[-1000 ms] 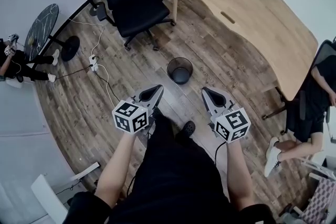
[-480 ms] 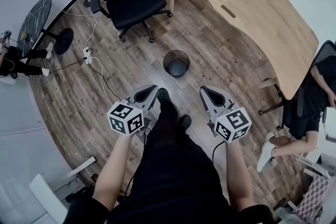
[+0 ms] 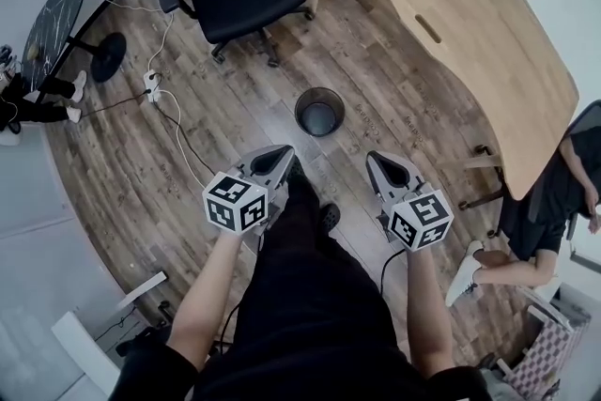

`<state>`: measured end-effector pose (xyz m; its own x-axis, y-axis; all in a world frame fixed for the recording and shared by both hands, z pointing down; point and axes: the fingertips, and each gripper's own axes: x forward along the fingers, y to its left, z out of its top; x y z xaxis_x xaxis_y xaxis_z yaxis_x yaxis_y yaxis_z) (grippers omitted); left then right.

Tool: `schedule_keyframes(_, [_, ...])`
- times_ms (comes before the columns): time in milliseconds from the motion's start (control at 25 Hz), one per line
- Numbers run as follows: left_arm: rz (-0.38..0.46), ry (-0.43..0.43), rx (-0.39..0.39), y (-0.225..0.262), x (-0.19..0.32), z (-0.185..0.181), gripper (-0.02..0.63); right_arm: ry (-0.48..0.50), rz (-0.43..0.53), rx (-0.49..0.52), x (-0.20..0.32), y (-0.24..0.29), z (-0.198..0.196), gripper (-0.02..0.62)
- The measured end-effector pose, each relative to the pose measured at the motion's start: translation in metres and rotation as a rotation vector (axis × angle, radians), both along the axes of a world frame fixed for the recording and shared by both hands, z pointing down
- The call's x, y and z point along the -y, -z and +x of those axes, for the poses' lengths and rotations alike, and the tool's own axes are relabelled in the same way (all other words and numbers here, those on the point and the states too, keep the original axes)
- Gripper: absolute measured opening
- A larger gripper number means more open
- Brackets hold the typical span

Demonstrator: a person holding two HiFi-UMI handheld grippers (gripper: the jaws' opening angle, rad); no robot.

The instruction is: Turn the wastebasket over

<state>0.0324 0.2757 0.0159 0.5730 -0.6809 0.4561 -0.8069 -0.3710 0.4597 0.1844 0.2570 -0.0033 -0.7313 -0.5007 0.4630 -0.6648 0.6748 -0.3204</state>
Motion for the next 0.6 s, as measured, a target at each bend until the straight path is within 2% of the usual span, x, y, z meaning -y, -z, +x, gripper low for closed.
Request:
schedule_keyframes(360, [-0.045,-0.006,-0.039,-0.017,0.06,-0.03,0.015,0.021,-0.045,-0.072,0.071,-0.017,-0.04,0.034])
schedule_keyframes(600, [-0.077,-0.025,-0.064,-0.027,0.097,-0.049,0.015,0.083,0.025,-0.192,0.098,-0.021,-0.064,0.034])
